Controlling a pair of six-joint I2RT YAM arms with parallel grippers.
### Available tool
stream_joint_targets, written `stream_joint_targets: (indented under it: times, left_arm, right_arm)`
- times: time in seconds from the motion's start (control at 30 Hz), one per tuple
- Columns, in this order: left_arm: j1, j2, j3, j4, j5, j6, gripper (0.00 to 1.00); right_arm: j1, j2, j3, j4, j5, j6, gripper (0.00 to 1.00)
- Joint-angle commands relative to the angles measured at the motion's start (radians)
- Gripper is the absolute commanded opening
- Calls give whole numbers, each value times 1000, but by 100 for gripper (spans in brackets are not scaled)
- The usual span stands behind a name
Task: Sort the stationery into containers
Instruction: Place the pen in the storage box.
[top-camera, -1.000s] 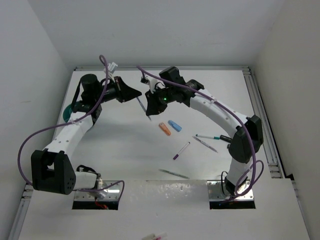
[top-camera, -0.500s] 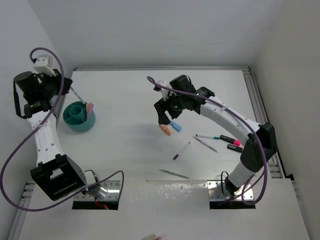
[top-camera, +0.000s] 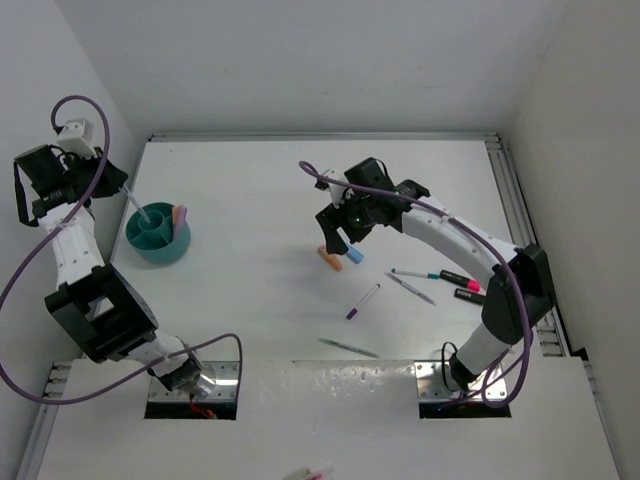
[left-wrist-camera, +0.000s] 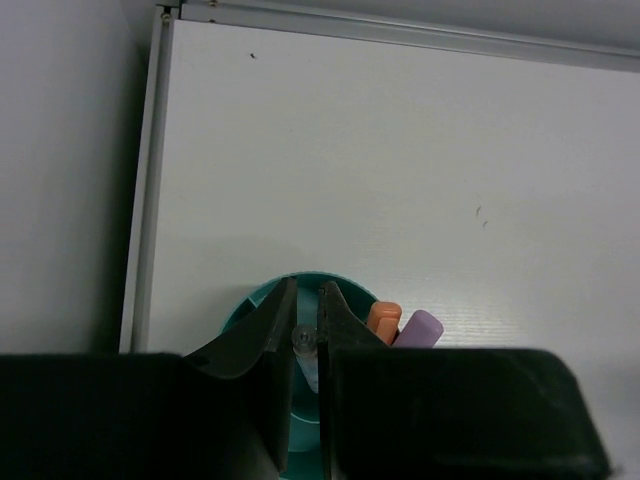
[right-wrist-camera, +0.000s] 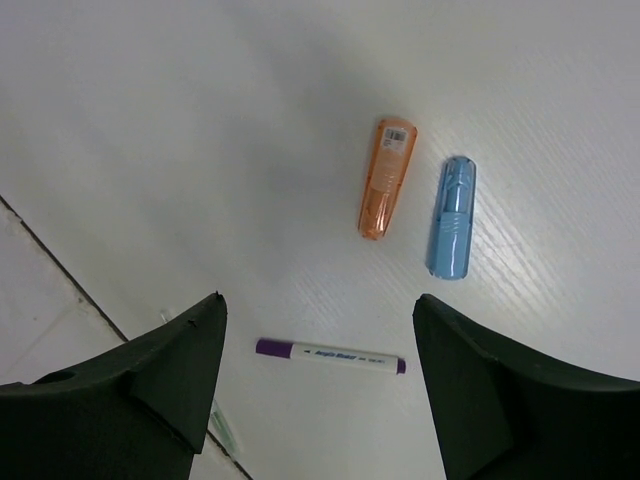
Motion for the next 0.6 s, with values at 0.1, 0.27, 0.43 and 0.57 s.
stream_joint_targets:
  times: [0.1,0.27,0.43,0.57]
  left_arm:
    - [-24,-28,-44,80,-22,41,0]
    - [-45,-22,-103,129,-15,46,7]
    - [-48,-28,-116,140,14,29,45]
    - [-73,-54,-91,116,42,81,54]
  right_arm:
    - [-39,-59,-36,43,21,-19,72]
    - [-68,-82,-85,27,30,-44,67]
    - [-76,-144,-177,-18,44,-210,56]
    - [-76,-164,-220,-73,63,-364,48]
